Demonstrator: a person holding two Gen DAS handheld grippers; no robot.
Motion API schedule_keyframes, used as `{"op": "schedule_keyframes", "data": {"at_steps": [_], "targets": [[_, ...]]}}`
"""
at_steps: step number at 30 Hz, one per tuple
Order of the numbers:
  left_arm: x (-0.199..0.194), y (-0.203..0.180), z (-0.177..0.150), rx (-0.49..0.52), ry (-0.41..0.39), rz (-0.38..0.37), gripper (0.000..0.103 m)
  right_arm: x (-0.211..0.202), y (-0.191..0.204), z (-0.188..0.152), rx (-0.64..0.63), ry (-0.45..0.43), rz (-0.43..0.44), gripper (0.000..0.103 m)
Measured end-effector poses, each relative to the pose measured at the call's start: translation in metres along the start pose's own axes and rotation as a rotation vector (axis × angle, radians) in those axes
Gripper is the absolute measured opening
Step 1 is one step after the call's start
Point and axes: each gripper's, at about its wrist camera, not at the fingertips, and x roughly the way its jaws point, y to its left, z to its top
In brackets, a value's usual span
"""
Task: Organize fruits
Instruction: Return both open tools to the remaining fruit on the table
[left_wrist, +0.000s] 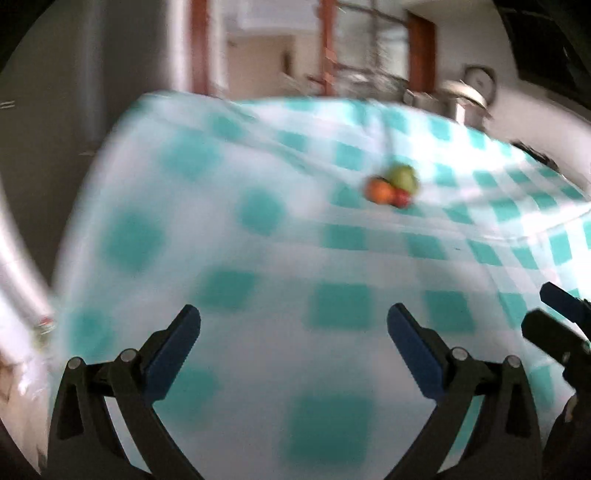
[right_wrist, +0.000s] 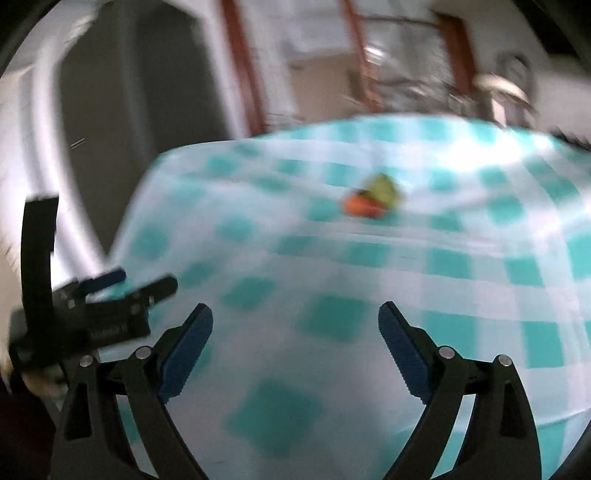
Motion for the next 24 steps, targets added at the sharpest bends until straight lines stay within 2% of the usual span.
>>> {"op": "schedule_keyframes", "data": {"at_steps": [4, 8, 10, 12, 14, 16, 19, 24], "targets": [[0.081, -0.037, 0.037, -0.038, 0.08, -0.142, 0.101, 0.05, -0.063, 0.03, 0.045, 0.066, -0.087, 0.088], [0.136, -0.038, 0.067, -0.131, 0.153, -0.238, 0.101, 0.111, -0.084, 0.046, 0.035, 0.16, -0.092, 0.088], [0.146, -0.031, 0.069, -0.184, 0.173, -0.266, 0.101, 0.132, -0.087, 0.057, 0.034, 0.21, -0.07, 0.088], [0.139, -0.022, 0.068, -0.196, 0.166, -0.302, 0.101, 0.156, -0.086, 0.069, -0.01, 0.241, -0.053, 0.088], [0.124, -0.015, 0.064, -0.217, 0.09, -0.31, 0.101, 0.181, -0.081, 0.082, -0.07, 0.26, -0.062, 0.088], [0.126, -0.012, 0.064, -0.239, 0.073, -0.311, 0.101, 0.204, -0.078, 0.091, -0.088, 0.292, -0.064, 0.088], [0.127, -0.005, 0.065, -0.289, 0.066, -0.309, 0.101, 0.237, -0.07, 0.103, -0.098, 0.336, -0.062, 0.078], [0.13, 0.007, 0.065, -0.363, 0.06, -0.333, 0.101, 0.264, -0.051, 0.109, -0.181, 0.351, -0.106, 0.07]]}}
